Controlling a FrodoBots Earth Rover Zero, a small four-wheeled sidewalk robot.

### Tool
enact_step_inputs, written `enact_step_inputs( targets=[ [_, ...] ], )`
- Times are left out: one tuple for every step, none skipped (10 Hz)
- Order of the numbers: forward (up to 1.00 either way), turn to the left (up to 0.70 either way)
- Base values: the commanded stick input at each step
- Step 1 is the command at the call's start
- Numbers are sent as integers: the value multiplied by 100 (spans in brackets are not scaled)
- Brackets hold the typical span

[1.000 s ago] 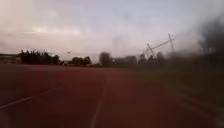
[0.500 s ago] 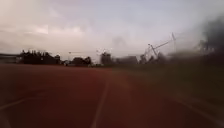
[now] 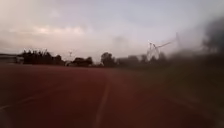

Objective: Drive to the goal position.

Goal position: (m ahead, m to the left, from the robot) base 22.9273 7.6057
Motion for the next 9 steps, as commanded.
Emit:
enact_step_inputs(
  targets=[
    [70, -1],
    [70, -3],
    [70, -15],
    [70, -33],
    [70, -34],
    [70, -22],
    [70, -2],
    [70, -1],
    [70, 0]
  ],
)
